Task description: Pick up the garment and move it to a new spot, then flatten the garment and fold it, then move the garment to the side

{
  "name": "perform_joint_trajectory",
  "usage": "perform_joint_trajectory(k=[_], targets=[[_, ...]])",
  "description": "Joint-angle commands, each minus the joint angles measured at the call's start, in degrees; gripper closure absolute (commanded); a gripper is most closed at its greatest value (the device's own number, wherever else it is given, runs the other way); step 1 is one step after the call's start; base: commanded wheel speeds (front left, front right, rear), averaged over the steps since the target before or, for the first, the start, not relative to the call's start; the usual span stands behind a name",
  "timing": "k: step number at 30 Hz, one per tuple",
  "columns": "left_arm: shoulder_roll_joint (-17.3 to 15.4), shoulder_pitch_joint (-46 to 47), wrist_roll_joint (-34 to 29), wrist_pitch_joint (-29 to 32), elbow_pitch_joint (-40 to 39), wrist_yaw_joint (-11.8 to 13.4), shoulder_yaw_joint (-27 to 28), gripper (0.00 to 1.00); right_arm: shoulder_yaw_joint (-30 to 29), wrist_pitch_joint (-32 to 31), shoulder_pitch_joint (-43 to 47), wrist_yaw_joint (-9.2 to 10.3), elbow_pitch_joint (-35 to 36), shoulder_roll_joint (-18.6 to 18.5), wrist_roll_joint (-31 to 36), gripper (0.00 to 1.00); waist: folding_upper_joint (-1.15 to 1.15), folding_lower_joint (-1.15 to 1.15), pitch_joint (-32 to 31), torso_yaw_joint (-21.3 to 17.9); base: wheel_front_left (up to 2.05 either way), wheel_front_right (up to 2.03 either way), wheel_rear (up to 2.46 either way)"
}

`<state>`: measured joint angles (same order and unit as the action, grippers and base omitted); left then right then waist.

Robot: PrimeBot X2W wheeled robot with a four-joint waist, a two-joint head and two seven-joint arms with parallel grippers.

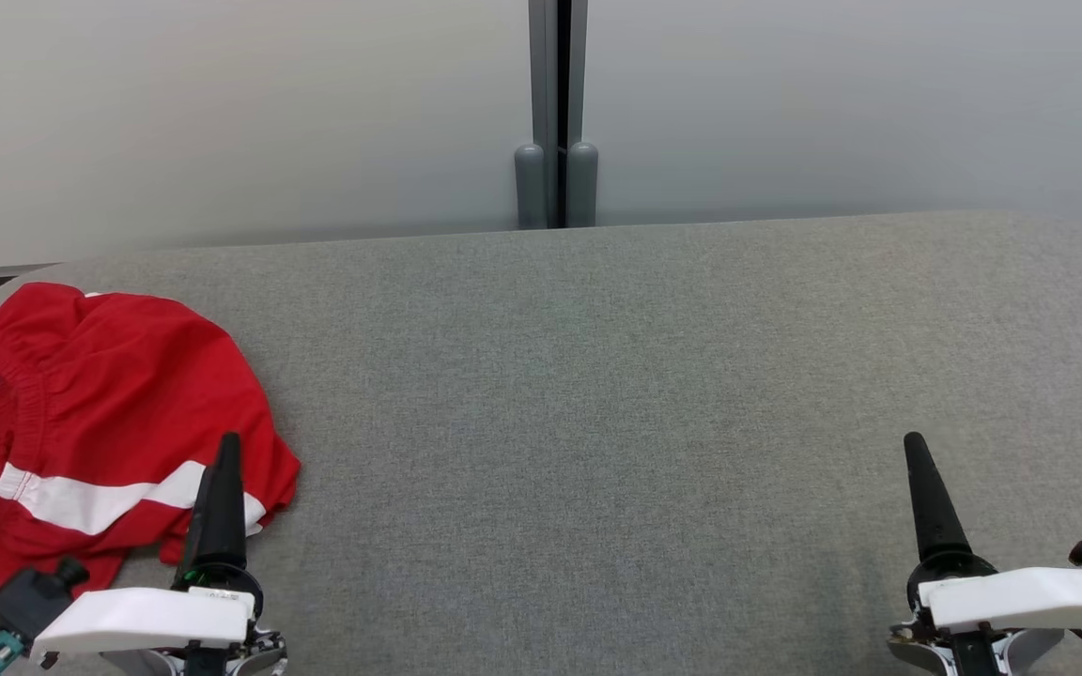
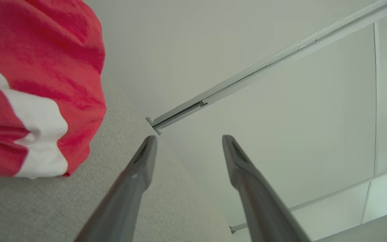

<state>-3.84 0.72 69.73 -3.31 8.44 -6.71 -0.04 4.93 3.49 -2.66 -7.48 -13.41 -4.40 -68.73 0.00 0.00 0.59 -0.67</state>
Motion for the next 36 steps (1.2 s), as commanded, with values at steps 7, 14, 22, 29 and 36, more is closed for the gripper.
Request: perform_joint_trajectory(k=[7,14,22,29,36], targets=[[-0.2,0.3,-12.4,-1.5,-2.9,3.1,-2.2,0.00,1.8,1.6,-1.4,-0.01,2.7,-0.1,11.6,0.00,0.00,0.00,0.2,0.0,0.00,0.00,0.00],[-0.2,-0.3,-20.6,-2.7,-4.0,5.6,-4.6,0.00,3.4,2.7,-1.5,-0.01,3.7,0.0,19.9,0.00,0.00,0.00,0.2,-0.1,0.00,0.00,0.00],[-0.8,-0.7,-27.0,-3.9,-5.0,8.5,-6.3,0.00,4.0,3.9,-1.3,-0.01,3.5,0.3,26.4,0.00,0.00,0.00,0.1,-0.3,0.00,0.00,0.00],[-1.4,-0.9,-32.2,-4.9,-6.1,9.9,-7.5,0.00,4.6,4.9,-1.4,-0.01,3.4,0.4,31.2,0.00,0.00,0.00,0.1,-0.4,0.00,0.00,0.00],[-1.8,-1.4,-36.9,-5.8,-7.2,10.9,-8.7,0.00,5.4,5.8,-1.5,-0.01,3.6,0.6,35.9,0.00,0.00,0.00,0.1,-0.6,0.00,0.00,0.00]])
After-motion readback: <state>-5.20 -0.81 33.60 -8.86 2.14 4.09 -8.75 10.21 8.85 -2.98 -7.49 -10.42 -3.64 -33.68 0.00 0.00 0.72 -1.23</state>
